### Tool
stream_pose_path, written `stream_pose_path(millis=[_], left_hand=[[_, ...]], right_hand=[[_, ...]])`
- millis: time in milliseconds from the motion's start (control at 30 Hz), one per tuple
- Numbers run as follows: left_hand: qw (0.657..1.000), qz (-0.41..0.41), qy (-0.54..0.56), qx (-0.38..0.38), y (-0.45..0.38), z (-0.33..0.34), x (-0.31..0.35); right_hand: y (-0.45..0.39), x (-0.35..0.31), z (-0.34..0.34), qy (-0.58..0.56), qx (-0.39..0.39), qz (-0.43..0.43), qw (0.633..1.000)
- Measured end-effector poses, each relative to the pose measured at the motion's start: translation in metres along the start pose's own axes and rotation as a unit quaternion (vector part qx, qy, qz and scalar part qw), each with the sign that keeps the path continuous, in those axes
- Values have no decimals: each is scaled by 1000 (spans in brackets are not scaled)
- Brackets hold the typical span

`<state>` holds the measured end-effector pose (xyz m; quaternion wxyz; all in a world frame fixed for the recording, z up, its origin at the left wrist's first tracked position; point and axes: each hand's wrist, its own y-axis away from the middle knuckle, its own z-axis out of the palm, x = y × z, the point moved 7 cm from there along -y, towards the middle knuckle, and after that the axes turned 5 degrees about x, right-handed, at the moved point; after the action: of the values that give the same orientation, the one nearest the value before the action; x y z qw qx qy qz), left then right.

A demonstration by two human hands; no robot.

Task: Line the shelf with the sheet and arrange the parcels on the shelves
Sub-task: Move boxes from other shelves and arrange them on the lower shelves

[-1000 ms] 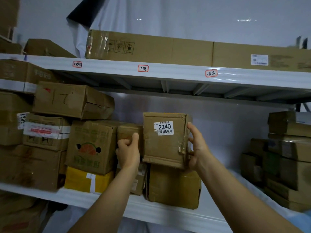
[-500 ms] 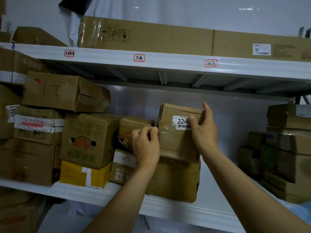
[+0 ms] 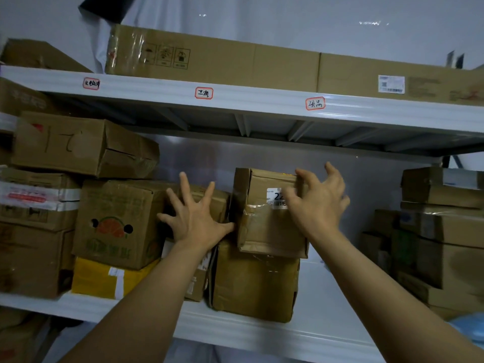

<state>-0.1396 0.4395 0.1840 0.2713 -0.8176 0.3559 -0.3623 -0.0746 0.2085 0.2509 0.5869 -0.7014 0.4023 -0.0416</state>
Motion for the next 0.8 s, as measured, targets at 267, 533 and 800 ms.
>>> stream_pose_path(millis=[267, 533, 800], left_hand=[[979, -142, 114, 94, 8, -5, -23], [940, -182, 222, 186, 35, -25, -22], [948, -95, 233, 195, 56, -31, -2]], right_hand=[[-5, -48, 19, 69, -60, -53, 994], [1, -42, 32, 59, -88, 6, 994], [6, -49, 35, 108, -57, 48, 991]])
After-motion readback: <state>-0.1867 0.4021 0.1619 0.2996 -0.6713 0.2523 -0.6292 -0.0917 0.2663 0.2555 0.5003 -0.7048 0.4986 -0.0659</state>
